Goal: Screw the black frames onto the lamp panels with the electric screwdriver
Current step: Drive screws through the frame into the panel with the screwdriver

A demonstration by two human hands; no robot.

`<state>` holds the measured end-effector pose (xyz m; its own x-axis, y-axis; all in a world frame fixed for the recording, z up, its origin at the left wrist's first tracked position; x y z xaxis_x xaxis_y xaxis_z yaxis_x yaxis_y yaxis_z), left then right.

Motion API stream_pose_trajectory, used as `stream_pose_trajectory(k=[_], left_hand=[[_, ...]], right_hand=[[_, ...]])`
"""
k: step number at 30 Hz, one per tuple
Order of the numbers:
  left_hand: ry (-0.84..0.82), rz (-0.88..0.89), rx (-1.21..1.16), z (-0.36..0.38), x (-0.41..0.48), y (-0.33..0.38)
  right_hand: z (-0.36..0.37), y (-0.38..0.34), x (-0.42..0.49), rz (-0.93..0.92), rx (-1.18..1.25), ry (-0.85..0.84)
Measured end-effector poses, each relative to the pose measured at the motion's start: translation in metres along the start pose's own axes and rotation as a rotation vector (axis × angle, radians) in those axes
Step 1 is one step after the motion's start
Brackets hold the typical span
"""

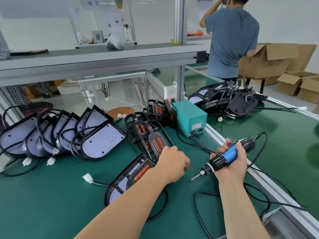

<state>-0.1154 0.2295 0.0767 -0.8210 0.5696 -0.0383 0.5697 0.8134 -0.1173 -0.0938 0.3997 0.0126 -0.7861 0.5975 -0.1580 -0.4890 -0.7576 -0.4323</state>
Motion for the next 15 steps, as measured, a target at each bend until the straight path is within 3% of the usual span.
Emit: stream_pose_trajectory(k=[12,15], left_hand=[[0.009,0.059,0.001,0.0096,0.0093,0.0016],[0.031,0.031,-0.265,0.0038,0.003,-0.0017]], right_hand=[[-0.001,0.0043,0.0021,0.009,0.015,-0.02],[0.0019,0.0022,-0.0008,-0.019,-0.016,0.006]])
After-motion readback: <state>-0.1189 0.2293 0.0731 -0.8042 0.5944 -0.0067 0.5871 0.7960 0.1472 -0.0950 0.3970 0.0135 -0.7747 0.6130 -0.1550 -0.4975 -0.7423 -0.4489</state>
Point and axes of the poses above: each hand's wrist, its own x-axis towards the middle knuckle, its own z-axis out of the palm, y = z × x, the point moved 7 cm from there along x, towards the middle knuckle, and after that the axes turned 8 degrees about -z, right-handed, at the moved point
